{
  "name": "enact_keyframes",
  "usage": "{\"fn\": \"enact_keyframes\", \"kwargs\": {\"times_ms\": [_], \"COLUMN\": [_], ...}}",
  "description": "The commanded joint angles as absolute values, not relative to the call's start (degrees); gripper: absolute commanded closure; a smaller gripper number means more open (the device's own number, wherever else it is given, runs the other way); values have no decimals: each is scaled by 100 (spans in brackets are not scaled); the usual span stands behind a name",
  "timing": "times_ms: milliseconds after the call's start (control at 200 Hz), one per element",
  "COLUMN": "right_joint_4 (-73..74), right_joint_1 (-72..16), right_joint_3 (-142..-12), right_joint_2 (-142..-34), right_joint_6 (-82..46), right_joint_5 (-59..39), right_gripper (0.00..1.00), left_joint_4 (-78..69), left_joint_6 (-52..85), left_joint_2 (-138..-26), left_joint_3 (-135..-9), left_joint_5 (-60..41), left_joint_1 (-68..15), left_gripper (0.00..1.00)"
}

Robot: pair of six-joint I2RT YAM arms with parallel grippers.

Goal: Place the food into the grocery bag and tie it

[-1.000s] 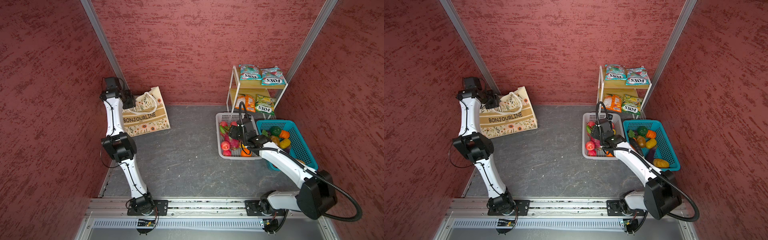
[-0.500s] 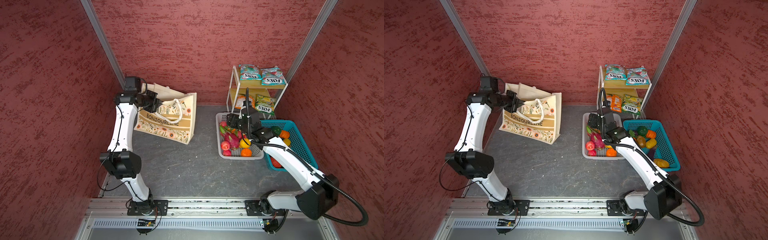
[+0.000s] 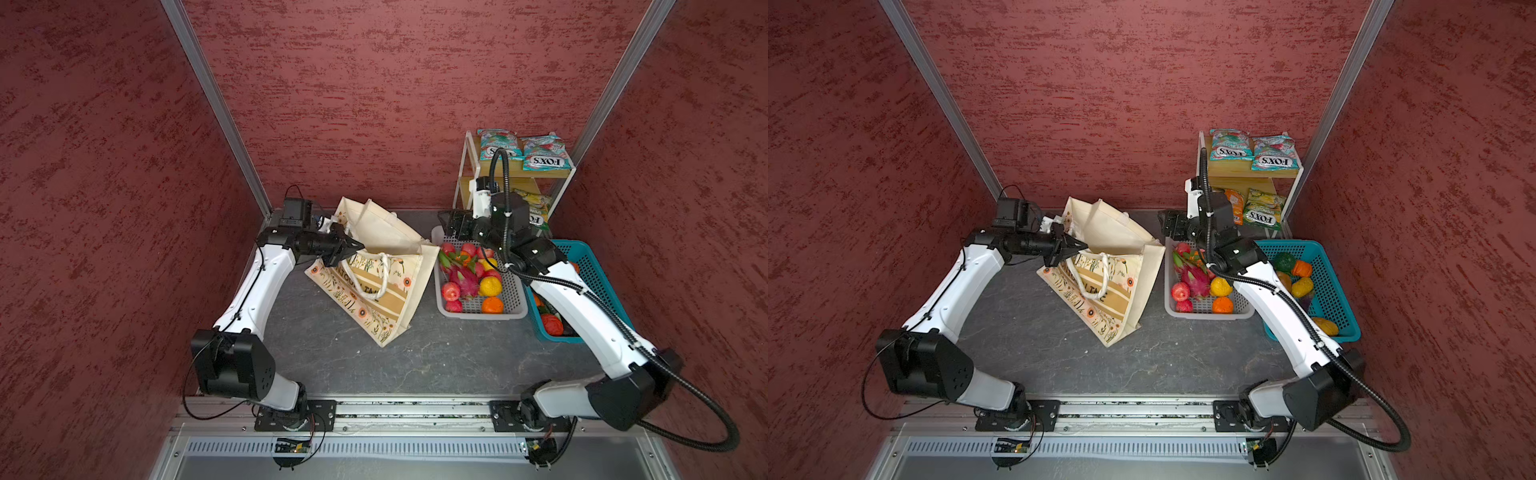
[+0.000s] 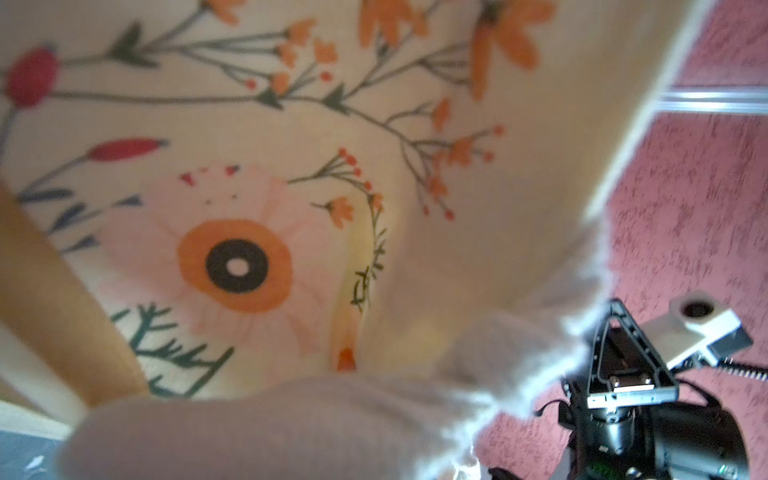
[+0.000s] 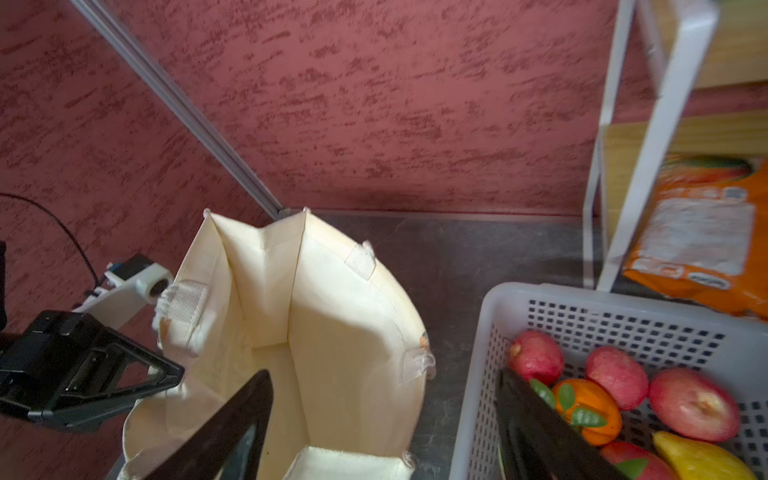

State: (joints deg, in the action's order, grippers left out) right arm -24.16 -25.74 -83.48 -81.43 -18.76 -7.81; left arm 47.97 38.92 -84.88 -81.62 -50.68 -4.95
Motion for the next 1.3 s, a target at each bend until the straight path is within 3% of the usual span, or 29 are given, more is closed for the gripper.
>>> {"fn": "enact_keyframes", "kwargs": {"times_ms": [0,170,611,721,787,857,977,1298], "right_joint_4": [-3029,-3650,-3996,-3873,-3843,-3829,-3879,-4513], "right_joint_1": [-2593,-2587,-2601,-2634,-2684,-2707,-2699,-2698], "right_joint_3": [-8626,-9106,-9716,-9755,-9797,-9808,-9815,-10007], "right_joint_2": [-8603,-9384,-10667,-10855,-10907,-10919,-10787,-9808], "right_joint_6": [-1687,-1450,-1414,-1615,-1677,-1743,-1740,-2066], "right_joint_5": [-1672,-2326,-2655,-3078,-3172,-3150,-2676,793], "right_gripper": [15,13,13,23,35,55,100,100], "left_joint_4": [4884,5405,5895,5850,5810,5774,5720,6665], "left_joint_6": [2753,2040,1266,1256,1265,1282,1346,1568], "left_joint_2": [-8127,-8070,-8053,-8048,-8026,-8015,-7997,-8035], "left_joint_3": [-8186,-8117,-8164,-8157,-8156,-8157,-8289,-9158], "left_joint_5": [-5519,-5576,-5752,-5744,-5665,-5563,-5119,-1715], "left_joint_1": [-519,-518,-576,-587,-587,-577,-579,-576], "left_gripper": [100,100,100,100,100,100,100,98]}}
